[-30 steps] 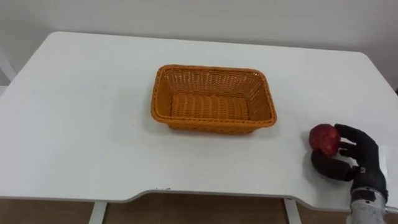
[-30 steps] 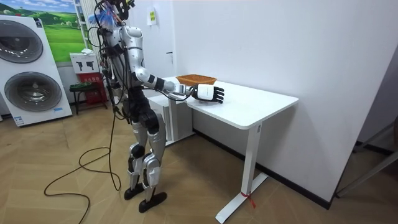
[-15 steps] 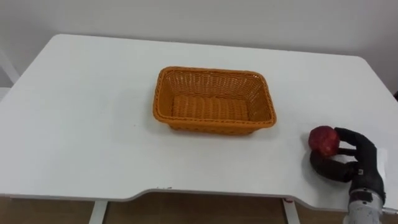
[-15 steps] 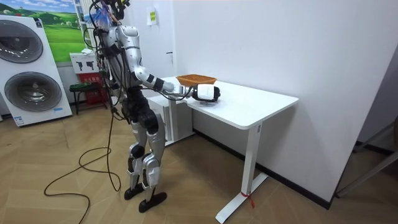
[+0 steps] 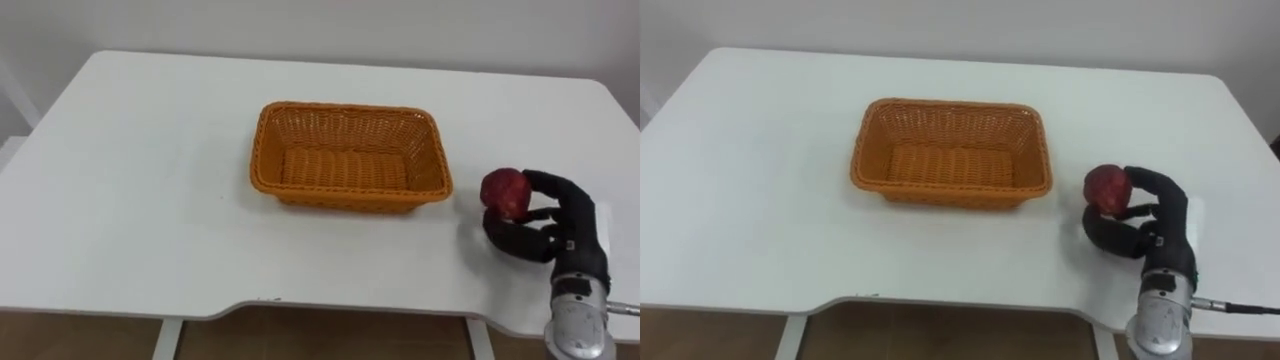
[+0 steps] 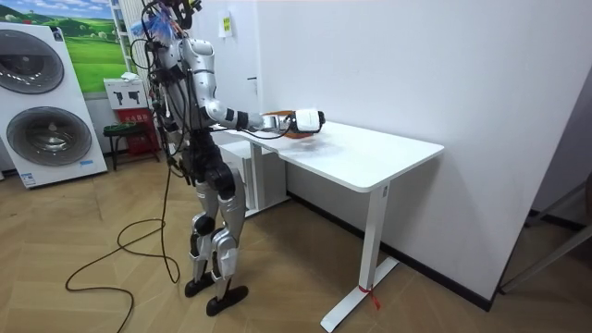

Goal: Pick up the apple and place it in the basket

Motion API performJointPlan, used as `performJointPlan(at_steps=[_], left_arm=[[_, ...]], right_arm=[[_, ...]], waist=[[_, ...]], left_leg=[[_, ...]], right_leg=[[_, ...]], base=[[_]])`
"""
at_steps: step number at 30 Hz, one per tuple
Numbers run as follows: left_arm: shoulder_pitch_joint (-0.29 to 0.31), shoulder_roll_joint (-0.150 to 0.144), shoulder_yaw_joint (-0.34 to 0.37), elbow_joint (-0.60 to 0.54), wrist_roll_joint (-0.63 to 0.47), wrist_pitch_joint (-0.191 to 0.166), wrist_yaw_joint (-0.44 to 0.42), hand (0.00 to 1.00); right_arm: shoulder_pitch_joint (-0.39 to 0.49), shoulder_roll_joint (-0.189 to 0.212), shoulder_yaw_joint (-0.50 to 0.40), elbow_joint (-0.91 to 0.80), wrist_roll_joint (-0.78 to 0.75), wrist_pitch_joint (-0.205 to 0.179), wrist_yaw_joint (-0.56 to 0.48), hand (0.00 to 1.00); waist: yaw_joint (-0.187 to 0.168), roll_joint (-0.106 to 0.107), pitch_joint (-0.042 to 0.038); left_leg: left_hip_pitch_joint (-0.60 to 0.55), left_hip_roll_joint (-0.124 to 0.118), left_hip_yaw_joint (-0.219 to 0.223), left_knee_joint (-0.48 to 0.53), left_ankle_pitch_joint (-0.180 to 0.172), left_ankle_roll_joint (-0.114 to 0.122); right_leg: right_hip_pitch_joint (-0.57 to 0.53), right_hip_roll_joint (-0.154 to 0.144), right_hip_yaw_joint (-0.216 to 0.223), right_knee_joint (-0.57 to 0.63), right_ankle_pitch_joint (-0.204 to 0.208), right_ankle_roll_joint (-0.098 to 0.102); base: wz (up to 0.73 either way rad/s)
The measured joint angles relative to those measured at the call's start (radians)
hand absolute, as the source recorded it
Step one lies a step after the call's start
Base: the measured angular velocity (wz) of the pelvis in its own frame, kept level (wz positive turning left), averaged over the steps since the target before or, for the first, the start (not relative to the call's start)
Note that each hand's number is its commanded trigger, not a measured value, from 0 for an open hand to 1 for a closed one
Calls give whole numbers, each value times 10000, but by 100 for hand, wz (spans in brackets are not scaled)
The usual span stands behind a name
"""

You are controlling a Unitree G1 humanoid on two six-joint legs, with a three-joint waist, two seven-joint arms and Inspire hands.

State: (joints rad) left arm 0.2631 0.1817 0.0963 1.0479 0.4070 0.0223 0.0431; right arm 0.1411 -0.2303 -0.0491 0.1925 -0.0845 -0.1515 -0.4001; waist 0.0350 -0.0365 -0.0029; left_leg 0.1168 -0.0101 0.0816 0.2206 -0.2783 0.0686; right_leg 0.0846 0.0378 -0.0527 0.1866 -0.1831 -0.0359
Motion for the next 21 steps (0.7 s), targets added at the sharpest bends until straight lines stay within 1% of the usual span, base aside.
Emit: performJointPlan(at_steps=[2, 5, 8, 10, 14, 15, 18, 20, 21], left_arm=[[6, 0, -7, -1, 5, 0, -14, 0], [4, 0, -68, -36, -8, -1, -65, 0], [-49, 18, -417, -34, -7, -4, -119, 0], [-65, 18, -430, -33, -6, -9, -160, 0], [-136, 50, -432, -27, -3, -8, -162, 0], [-175, 49, -432, -27, -5, -8, -151, 0], [-256, 47, -431, -28, -5, -5, -85, 0], [-244, 47, -429, -26, -5, 9, -26, 0], [-226, 48, -430, -25, -7, 16, -19, 0]], right_arm=[[-6, -15, 146, -583, -133, 8, 107, 100], [-15, -34, 495, -1248, -300, -4, 293, 100], [-73, -33, 839, -1432, -469, -8, 340, 100], [-108, -33, 940, -1483, -475, -8, 341, 100], [-169, -43, 1144, -1872, -454, -4, 331, 100], [-207, -57, 1261, -2105, -464, -4, 335, 100], [-283, -57, 1525, -2579, -469, -7, 399, 100], [-466, -57, 1651, -2586, -469, -8, 452, 67], [-517, -57, 1699, -2590, -475, -8, 451, 25]], waist=[[23, -40, 14], [22, -146, 65], [48, -186, 70], [58, -211, 74], [317, -216, 86], [392, -188, 104], [547, -145, 108], [576, -110, 117], [584, -99, 120]], left_leg=[[-9, 6, -7, -11, 1, -1], [-1, 8, -17, -20, 1, -2], [1, 4, -18, -19, 1, -2], [-3, 3, -18, -19, 2, -1], [-4, 4, -15, -17, 2, 0], [-9, 7, -15, -18, 2, -1], [-11, 10, -27, -5, 5, -3], [-14, 5, -36, 0, 7, 1], [-14, 4, -37, 2, 8, 3]], right_leg=[[17, 6, -10, -10, 0, 0], [39, 6, -11, -28, 0, 0], [39, -2, -15, -26, 0, 0], [40, -5, -29, -25, 0, 1], [31, -3, -54, -27, 0, 1], [24, -2, -55, -27, 0, 1], [38, -4, -63, -27, 1, 1], [46, -11, -75, -26, 1, 2], [48, -12, -72, -25, 3, 4]], base=[[0], [0], [0], [0], [-1], [0], [2], [2], [0]])
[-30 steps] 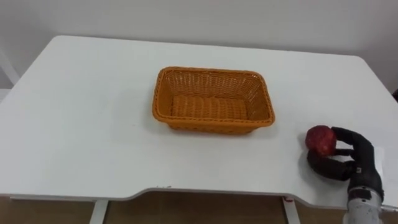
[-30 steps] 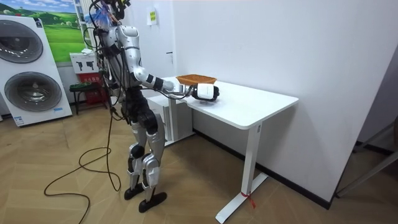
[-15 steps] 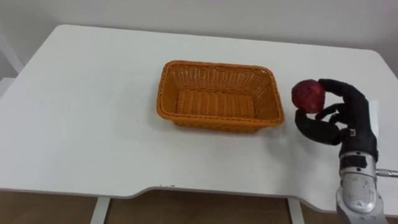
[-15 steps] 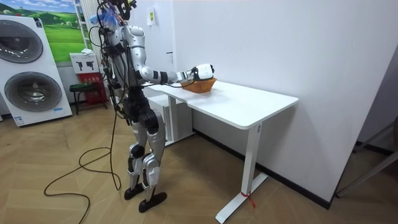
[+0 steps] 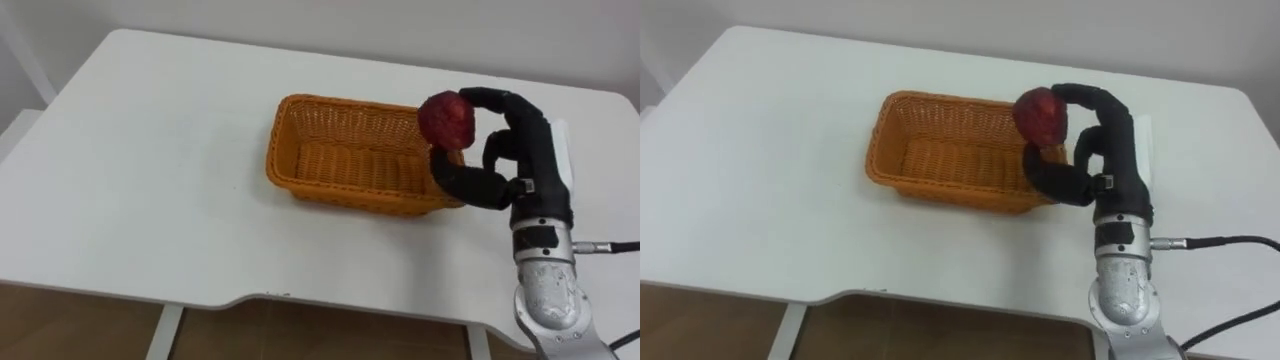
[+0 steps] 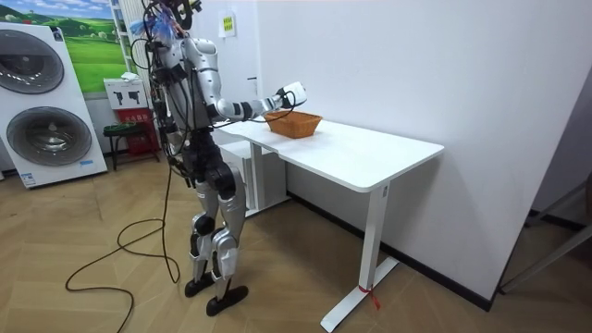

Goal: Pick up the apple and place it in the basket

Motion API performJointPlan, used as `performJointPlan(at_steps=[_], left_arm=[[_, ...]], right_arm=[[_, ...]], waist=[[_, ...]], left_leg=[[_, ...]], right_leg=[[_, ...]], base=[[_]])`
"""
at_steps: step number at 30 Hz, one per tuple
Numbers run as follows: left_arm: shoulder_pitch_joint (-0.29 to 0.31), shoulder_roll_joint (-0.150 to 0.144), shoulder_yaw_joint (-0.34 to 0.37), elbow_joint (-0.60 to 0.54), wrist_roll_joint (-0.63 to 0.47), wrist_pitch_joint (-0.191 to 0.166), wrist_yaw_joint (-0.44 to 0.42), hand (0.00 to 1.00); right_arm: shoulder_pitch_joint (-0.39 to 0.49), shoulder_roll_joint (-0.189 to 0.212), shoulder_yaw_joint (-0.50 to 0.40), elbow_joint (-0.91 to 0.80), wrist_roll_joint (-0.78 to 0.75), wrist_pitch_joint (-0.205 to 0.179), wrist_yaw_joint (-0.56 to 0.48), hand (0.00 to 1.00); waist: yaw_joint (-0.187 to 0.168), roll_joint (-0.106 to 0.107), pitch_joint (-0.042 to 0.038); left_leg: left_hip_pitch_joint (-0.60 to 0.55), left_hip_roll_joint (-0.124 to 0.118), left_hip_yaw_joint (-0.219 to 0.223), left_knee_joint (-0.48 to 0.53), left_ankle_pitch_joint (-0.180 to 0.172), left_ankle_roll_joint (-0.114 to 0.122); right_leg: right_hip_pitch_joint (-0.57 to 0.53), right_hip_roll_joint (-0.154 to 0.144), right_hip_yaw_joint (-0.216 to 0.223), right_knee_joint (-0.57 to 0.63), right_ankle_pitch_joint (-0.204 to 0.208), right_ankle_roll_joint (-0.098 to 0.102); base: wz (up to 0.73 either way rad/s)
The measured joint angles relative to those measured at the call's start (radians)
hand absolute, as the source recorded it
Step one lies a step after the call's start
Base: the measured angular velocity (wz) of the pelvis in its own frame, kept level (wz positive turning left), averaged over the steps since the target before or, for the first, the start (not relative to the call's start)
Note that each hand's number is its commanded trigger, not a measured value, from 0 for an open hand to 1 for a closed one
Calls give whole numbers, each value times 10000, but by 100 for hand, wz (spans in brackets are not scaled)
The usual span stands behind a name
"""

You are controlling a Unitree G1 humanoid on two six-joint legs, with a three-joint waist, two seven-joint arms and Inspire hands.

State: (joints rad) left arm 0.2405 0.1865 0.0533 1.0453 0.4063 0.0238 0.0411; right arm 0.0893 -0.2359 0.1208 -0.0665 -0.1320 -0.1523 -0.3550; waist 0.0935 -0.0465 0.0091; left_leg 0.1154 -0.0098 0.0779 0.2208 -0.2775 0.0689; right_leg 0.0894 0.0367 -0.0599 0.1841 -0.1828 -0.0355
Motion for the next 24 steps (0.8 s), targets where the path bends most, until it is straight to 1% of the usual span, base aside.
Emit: performJointPlan(at_steps=[1, 4, 7, 11, 14, 17, 21, 24], left_arm=[[53, 0, -2, 0, -1, 7, 47, 0], [55, 0, -67, -1, -2, 108, 195, 0], [4, -6, -362, -1, -2, 196, 299, 0], [-43, -8, -418, 0, 0, 210, 389, 0], [-41, -7, -445, 7, -3, 219, 419, 0], [-44, 8, -617, 70, -17, 227, 433, 0], [-39, 7, -699, 140, -14, 379, 419, 0], [-22, 7, -694, 131, -8, 416, 354, 0]], right_arm=[[-81, 0, 136, 0, -10, 0, -2, 0], [-181, 1, 405, 0, -138, 9, -1, 0], [-292, 3, 649, -1, -138, 16, 8, 0], [-417, -18, 660, 2, -20, 17, 6, 0], [-450, -24, 659, 40, 53, 20, 6, 0], [-525, -21, 659, 55, 87, 20, 55, 0], [-549, -23, 657, 143, 89, 27, 98, 0], [-549, -24, 633, 227, 102, 73, 174, 0]], waist=[[-2, 23, -3], [-2, 39, -19], [-16, 49, -34], [-28, -1, -65], [-40, 5, -49], [-37, -13, -47], [-53, -17, -45], [-58, -25, -51]], left_leg=[[1, -2, -1, 2, 1, 2], [-4, -4, -22, 11, 3, 1], [-5, -7, -38, 9, 6, 3], [29, -13, -174, 11, 16, 2], [140, -13, -269, 4, 16, 1], [144, -29, -278, 6, 16, 1], [134, -27, -285, 11, 17, 0], [134, -28, -288, 15, 17, 0]], right_leg=[[3, -1, 1, 1, 1, 2], [4, -3, -8, 10, 1, 1], [8, -6, -18, 10, 1, 1], [87, -25, -224, 0, 1, 1], [243, -24, -250, -26, 1, 1], [305, -42, -279, -133, 1, 2], [307, -39, -326, -144, 1, 2], [306, -38, -325, -145, 1, 2]], base=[[0], [0], [0], [10], [10], [2], [0], [0]])
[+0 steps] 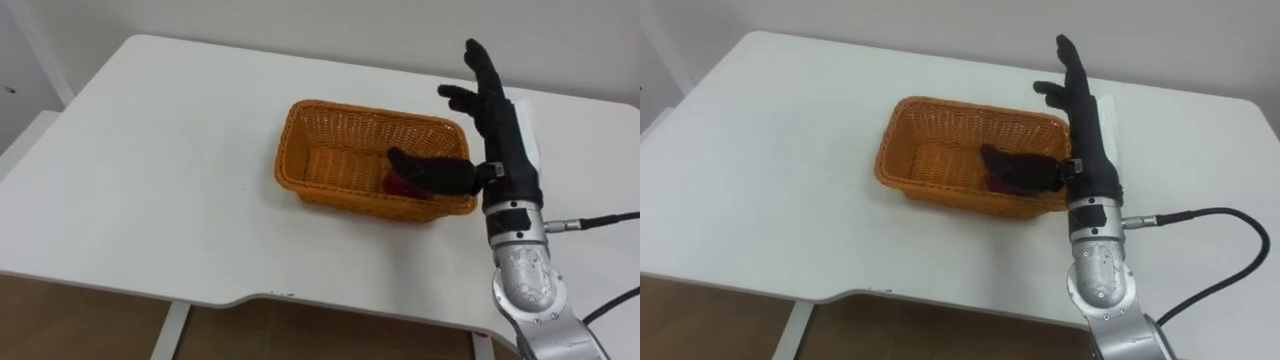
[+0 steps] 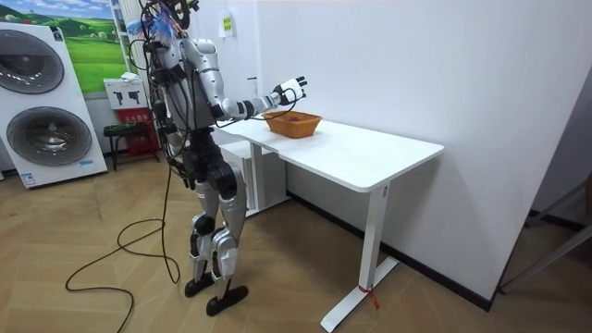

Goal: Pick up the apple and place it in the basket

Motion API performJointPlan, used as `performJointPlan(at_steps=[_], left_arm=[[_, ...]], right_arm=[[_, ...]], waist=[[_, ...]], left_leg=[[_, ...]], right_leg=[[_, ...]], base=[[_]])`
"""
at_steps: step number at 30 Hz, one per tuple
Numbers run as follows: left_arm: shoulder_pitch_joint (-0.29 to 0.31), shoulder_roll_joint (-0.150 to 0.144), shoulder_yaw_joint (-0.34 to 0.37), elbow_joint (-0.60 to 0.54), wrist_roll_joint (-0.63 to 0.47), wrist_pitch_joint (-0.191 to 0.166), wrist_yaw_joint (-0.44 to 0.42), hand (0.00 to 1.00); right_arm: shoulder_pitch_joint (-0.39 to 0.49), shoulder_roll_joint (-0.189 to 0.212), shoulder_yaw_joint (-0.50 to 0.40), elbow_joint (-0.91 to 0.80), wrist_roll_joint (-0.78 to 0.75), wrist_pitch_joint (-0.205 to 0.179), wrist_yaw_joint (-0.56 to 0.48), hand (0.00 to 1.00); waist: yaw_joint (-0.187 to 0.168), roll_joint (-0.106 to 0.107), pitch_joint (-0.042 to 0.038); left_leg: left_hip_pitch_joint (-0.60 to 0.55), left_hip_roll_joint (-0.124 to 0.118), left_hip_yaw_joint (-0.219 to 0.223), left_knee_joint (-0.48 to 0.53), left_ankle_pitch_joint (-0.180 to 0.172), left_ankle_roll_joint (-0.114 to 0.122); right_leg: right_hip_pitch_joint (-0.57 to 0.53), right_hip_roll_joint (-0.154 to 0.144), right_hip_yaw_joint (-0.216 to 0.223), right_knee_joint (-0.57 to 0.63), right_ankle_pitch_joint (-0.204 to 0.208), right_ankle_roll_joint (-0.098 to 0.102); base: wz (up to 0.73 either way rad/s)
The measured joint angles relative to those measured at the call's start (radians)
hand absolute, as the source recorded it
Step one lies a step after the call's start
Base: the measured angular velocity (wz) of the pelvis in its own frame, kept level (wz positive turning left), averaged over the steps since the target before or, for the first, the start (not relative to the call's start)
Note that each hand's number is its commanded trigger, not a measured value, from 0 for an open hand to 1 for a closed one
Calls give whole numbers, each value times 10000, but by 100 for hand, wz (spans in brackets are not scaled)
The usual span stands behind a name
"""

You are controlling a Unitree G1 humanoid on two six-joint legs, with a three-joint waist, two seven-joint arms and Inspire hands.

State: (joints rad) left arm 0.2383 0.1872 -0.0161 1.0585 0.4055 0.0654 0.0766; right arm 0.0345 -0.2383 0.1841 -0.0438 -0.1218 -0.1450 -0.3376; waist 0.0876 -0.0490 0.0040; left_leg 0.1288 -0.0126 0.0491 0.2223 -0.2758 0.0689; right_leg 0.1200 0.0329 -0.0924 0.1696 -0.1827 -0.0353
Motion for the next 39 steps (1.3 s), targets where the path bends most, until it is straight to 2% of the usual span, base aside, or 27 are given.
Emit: performJointPlan(at_steps=[3, 8, 13, 16, 18, 20, 23, 25, 27, 29, 30, 32, 37, 39], left_arm=[[-6, 0, 5, -4, 3, 0, -14, 0], [-23, 2, 32, -3, 5, -3, -10, 0], [98, -5, 197, -11, 8, -17, -17, 0], [208, -2, 593, -5, -27, -60, 1, 0], [364, -11, 741, -20, -32, -73, 32, 0], [473, -11, 794, -26, -23, -83, 82, 0], [680, -48, 1232, -23, -8, -85, 157, 0], [778, -48, 1359, -27, -21, -86, 290, 0], [874, -60, 1615, -102, -4, -90, 407, 0], [921, -60, 1882, -108, 9, -82, 423, 0], [924, -59, 2091, -140, 4, -64, 427, 0], [923, -56, 2308, -206, 1, -3, 437, 0], [861, -64, 2404, -592, 3, 175, 489, 0], [830, -63, 2422, -819, 3, 203, 524, 0]], right_arm=[[0, -1, 0, 1, 76, 133, 143, 0], [0, -2, -41, 2, 118, 146, 139, 0], [3, -1, -673, -32, 165, 141, -6, 0], [-1, -7, -1493, -306, 165, 49, -613, 0], [-13, -15, -2244, -303, 136, -115, -1416, 0], [-13, -18, -2823, -300, 92, -159, -2064, 0], [-14, -97, -3908, -106, 419, -201, -3253, 0], [4, -193, -4620, 205, 746, -306, -3860, 0], [162, -462, -5479, 836, 1620, -362, -4620, 0], [374, -465, -6105, 1168, 2102, -361, -5108, 0], [595, -464, -6465, 1404, 2611, -357, -5374, 0], [822, -459, -6903, 1946, 3255, -269, -5707, 0], [1461, -409, -7146, 3858, 4538, -3, -5968, 0], [1519, -296, -7112, 5640, 5672, 116, -5784, 0]], waist=[[-3, -18, -12], [-11, -12, -9], [-58, 11, -6], [-130, 46, -15], [-242, 68, -74], [-389, 43, -90], [-609, 4, -88], [-857, -35, -86], [-1043, -97, -88], [-1245, -98, -94], [-1366, -140, -137], [-1493, -129, -131], [-1677, 24, -134], [-1696, 64, -160]], left_leg=[[4, 0, -1, 0, 0, 0], [18, -1, -14, -6, 0, 0], [27, -1, -13, -9, 0, 0], [12, -4, -20, -8, 0, 0], [40, -6, 28, -10, 0, 0], [32, -6, 33, -12, 0, -1], [10, 3, 52, -12, 0, -1], [-6, 1, 36, -8, 0, 0], [-1, -1, 85, -13, 0, 0], [-70, 0, 76, -15, 0, 0], [-134, 0, 51, -18, 0, 0], [-164, 0, 60, -30, -1, 0], [-147, 13, 254, -80, -2, 2], [-146, 12, 206, -121, -4, 5]], right_leg=[[5, 1, 3, -5, 0, 0], [36, 2, 41, -25, 0, 0], [53, 1, 23, -30, 0, 0], [39, 13, 9, -15, 0, 0], [60, 18, 24, -11, -1, 0], [49, 22, 8, -11, -1, 1], [-1, 21, 40, -9, -1, 0], [-1, 20, 18, -5, -1, 0], [-15, 34, 62, 5, -1, 0], [-80, 27, 14, -1, -1, 0], [-139, 21, 4, 9, -1, 1], [-177, 28, 25, 20, 0, 1], [-223, 32, 188, 54, 4, 2], [-223, 23, 163, 55, 6, 6]], base=[[0], [0], [0], [0], [0], [0], [-4], [2], [-2], [-2], [0], [-2], [-9], [3]])
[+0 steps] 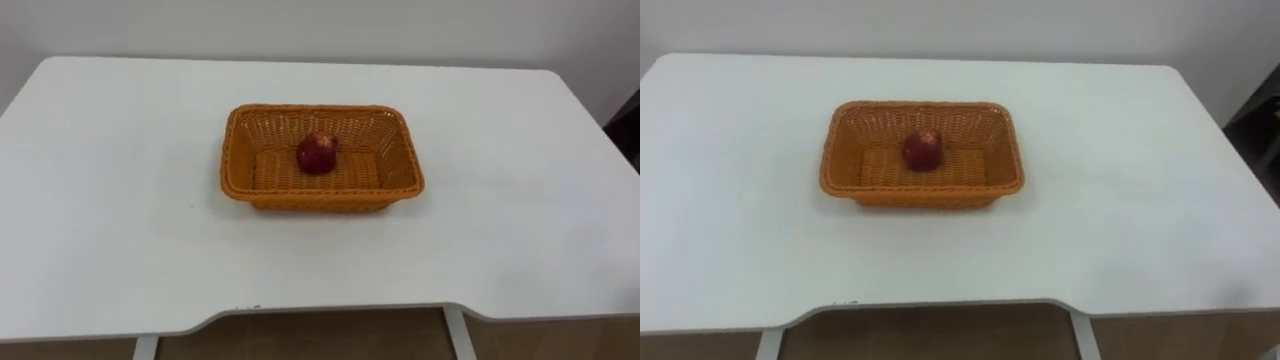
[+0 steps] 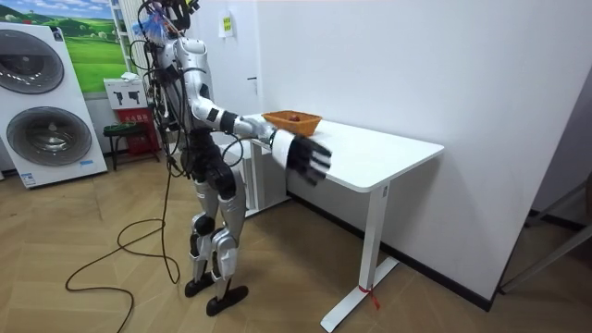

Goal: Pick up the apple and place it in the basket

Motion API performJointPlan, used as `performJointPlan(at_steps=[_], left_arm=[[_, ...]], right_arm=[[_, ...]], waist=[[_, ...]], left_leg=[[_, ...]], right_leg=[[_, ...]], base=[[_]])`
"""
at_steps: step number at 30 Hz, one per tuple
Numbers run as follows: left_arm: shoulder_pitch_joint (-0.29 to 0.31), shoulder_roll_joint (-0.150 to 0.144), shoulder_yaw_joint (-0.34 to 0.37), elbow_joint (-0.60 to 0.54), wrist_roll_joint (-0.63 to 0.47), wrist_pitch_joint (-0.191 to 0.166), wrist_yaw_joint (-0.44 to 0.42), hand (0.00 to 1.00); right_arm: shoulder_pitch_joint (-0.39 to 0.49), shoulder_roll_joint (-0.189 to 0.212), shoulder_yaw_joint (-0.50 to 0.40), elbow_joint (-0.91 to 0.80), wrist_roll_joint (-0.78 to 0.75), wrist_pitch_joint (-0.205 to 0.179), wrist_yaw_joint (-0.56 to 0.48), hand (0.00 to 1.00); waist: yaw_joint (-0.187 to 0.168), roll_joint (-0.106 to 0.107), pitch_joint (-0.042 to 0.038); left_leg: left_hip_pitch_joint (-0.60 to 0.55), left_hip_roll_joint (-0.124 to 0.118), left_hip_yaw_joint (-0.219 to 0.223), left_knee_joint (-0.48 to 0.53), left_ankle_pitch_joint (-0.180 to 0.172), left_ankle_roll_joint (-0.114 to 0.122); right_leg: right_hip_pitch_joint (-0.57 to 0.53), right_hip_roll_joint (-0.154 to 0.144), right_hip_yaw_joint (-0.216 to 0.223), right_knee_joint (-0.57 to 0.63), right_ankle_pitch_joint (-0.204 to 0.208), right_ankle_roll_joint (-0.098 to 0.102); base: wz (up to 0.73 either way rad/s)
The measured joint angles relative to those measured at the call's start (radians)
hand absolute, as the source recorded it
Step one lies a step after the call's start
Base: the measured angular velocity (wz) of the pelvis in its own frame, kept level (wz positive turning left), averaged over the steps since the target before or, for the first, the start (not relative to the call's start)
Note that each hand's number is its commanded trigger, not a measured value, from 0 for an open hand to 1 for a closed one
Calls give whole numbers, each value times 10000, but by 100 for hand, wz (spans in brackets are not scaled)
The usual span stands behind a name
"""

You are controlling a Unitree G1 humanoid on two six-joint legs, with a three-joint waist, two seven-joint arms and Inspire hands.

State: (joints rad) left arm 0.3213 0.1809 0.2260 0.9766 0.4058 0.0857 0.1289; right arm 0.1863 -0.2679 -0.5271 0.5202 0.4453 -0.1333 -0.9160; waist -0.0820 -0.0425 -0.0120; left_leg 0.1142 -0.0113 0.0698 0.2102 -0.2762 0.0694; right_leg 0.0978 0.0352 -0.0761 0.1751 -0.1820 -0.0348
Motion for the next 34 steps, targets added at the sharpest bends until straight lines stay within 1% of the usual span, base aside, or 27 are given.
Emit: performJointPlan(at_steps=[1, 2, 3, 4, 6, 7, 9, 10, 12, 13, 14, 15, 16, 18, 19, 21, 22, 24, 25, 27, 29, 31, 34], left_arm=[[1, -13, -1, -7, -3, -3, 16, 0], [2, -79, 0, 50, -1, 6, 125, 0], [25, -162, 5, 74, 3, 42, 142, 0], [36, -194, 15, 56, 11, 55, 141, 0], [139, -274, 181, -13, 50, 97, 104, 0], [161, -304, 313, -9, 157, 99, 73, 0], [169, -344, 645, -4, 510, 166, 17, 0], [168, -346, 661, 6, 519, 189, -36, 0], [191, -363, 645, 47, 520, 190, -200, 0], [197, -363, 655, 49, 521, 191, -255, 0], [197, -369, 661, 47, 531, 193, -308, 0], [216, -378, 661, 48, 536, 211, -334, 0], [230, -388, 661, 50, 536, 237, -341, 0], [204, -458, 637, 68, 534, 356, -345, 0], [204, -466, 629, 85, 534, 382, -345, 0], [202, -486, 628, 355, 537, 468, -336, 0], [203, -510, 628, 403, 537, 523, -335, 0], [176, -589, 542, 591, 537, 698, -335, 0], [151, -588, 444, 635, 536, 731, -336, 0], [88, -613, 237, 712, 535, 815, -356, 0], [-34, -636, 235, 770, 535, 843, -408, 0], [-137, -645, 138, 831, 536, 849, -475, 0], [-265, -705, -143, 927, 553, 861, -548, 0]], right_arm=[[8, 47, 43, 521, 265, 47, 77, 0], [17, 122, 168, 1620, 815, 195, 288, 0], [87, 190, 264, 2601, 1437, 371, 568, 0], [151, 251, 276, 3016, 1742, 441, 758, 0], [220, 513, 248, 4574, 2616, 780, 1522, 0], [242, 581, 251, 4859, 2673, 878, 1694, 0], [350, 841, 339, 5732, 2741, 1111, 2467, 0], [346, 853, 440, 5974, 2756, 1165, 2674, 0], [340, 860, 1144, 6659, 2722, 1371, 3533, 0], [331, 875, 1257, 6819, 2684, 1430, 3773, 0], [336, 910, 1439, 7069, 2558, 1553, 4189, 0], [350, 968, 1517, 7370, 2448, 1598, 4549, 0], [351, 1001, 1551, 7461, 2415, 1644, 4700, 0], [399, 1025, 2232, 7692, 1922, 1974, 5291, 0], [442, 1028, 2388, 7768, 1755, 2019, 5427, 0], [365, 1032, 2692, 8081, 1118, 2228, 5925, 0], [359, 1032, 2695, 8135, 923, 2243, 6036, 0], [302, 1030, 2858, 8288, -46, 2371, 6353, 0], [275, 1031, 3020, 8344, -349, 2421, 6414, 0], [209, 1038, 3513, 8424, -1271, 2665, 6690, 0], [193, 1047, 3716, 8432, -1801, 2721, 6880, 0], [85, 1047, 4005, 8430, -2299, 2866, 7000, 0], [-40, 1049, 4329, 8401, -3033, 2876, 7302, 0]], waist=[[5, 6, -8], [19, -18, 4], [31, 46, -11], [12, 75, -15], [52, 167, -11], [51, 194, -8], [64, 201, 0], [73, 208, 4], [86, 222, 34], [93, 211, 37], [125, 177, 45], [140, 138, 59], [152, 128, 58], [320, 143, 64], [352, 147, 67], [363, 172, 76], [355, 193, 88], [378, 303, 172], [393, 333, 177], [492, 426, 185], [585, 455, 190], [612, 458, 190], [631, 465, 187]], left_leg=[[6, 0, 3, -5, 0, 0], [17, 1, 22, -14, 0, 0], [19, 0, 9, -10, -1, 1], [20, -1, 14, -15, -1, 1], [14, -3, -8, -29, 0, 1], [14, -3, -10, -32, 0, 1], [12, 0, 14, -32, 4, -7], [13, 0, 35, -28, 4, -8], [25, -8, 91, -27, 4, -7], [34, -11, 91, -30, 4, -6], [62, -14, 91, -37, 4, -5], [117, -16, 92, -59, 3, -4], [147, -16, 92, -74, 3, -3], [195, -18, 98, -144, 1, 0], [197, -18, 98, -148, 1, 0], [231, -12, 59, -111, 1, -1], [258, -11, 52, -113, 1, 0], [355, -11, 12, -155, 1, 1], [368, -11, 14, -180, 1, 1], [398, -11, 20, -239, 0, 1], [432, -12, 21, -236, 0, 1], [439, -11, 35, -222, 0, 0], [438, -14, 71, -189, 0, 1]], right_leg=[[1, 2, 1, 4, 0, 0], [0, 15, 87, 21, -1, -1], [6, 8, 79, 19, -1, 0], [9, 5, 66, 19, -1, 0], [-5, 8, 63, 22, -4, -2], [-18, 10, 62, 30, -6, -3], [-93, 6, 93, 137, -45, -23], [-97, 8, 115, 137, -46, -24], [-110, 9, 196, 132, -45, -21], [-106, 8, 200, 127, -45, -20], [-98, 8, 208, 115, -44, -18], [-91, 9, 210, 113, -47, -13], [-81, 13, 213, 112, -49, -10], [7, 65, 235, 89, -54, -1], [8, 70, 244, 89, -55, -1], [43, 74, 185, 86, -54, -2], [61, 67, 176, 84, -54, -2], [145, 22, 155, 86, -54, -2], [154, 22, 159, 87, -54, -2], [182, 21, 162, 89, -54, -2], [211, 21, 153, 95, -55, -2], [221, 21, 149, 97, -57, -3], [220, 19, 160, 105, -57, -3]], base=[[0], [0], [0], [3], [0], [-4], [-5], [-8], [-8], [-5], [0], [0], [0], [-2], [0], [5], [4], [4], [0], [0], [0], [-2], [-2]])
